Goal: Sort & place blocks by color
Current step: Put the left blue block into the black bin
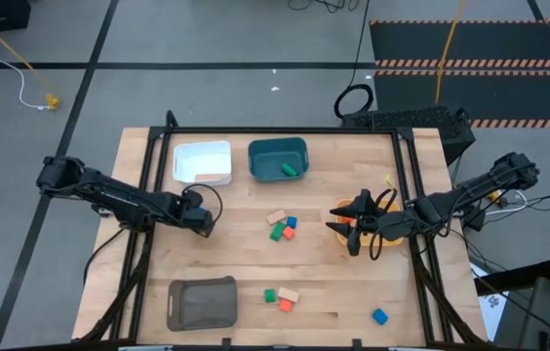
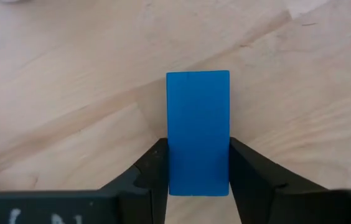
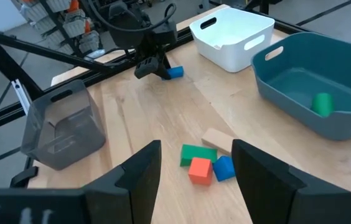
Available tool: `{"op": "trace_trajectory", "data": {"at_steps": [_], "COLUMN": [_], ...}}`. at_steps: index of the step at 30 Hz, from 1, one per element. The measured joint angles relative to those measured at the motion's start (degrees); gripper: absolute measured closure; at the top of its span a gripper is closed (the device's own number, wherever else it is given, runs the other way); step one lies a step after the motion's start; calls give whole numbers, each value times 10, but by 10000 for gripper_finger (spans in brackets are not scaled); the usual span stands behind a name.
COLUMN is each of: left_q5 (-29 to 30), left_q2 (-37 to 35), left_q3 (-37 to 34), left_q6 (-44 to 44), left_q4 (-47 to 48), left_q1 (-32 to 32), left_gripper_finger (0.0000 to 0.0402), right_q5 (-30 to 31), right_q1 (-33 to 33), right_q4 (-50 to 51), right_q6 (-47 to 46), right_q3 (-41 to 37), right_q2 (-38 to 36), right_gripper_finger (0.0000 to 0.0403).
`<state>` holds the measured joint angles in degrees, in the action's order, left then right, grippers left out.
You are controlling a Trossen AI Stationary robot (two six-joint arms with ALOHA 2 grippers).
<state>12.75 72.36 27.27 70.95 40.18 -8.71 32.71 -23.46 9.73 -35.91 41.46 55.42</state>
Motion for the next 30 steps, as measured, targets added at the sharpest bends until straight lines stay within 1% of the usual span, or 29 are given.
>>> {"op": "trace_trajectory", "data": {"at_steps": [4,7,9,14,17,23,30], "left_q5": [-1,-16,-10,-1,2,-4,-27], "left_q2": [-16,-33,-46,-69,-80,-87,-87], "left_q3": [1,7,11,12,12,12,12], "left_q6": [-25,-48,-70,-140,-179,-232,-266], "left_q4": [-4,-17,-30,-124,-188,-302,-415], "left_q1": [1,5,11,21,21,15,-9], "left_gripper_finger": [271,271,271,271,271,271,271], "right_q5": [0,1,1,2,2,2,1], "right_q1": [0,0,0,0,0,0,0], "right_q4": [0,0,0,-1,-1,-1,-11], "right_q6": [6,11,28,98,114,105,32], "right_q3": [0,0,0,0,0,0,0], "right_q2": [0,0,0,0,0,0,0], "right_gripper_finger": [216,216,216,216,216,216,216]}}
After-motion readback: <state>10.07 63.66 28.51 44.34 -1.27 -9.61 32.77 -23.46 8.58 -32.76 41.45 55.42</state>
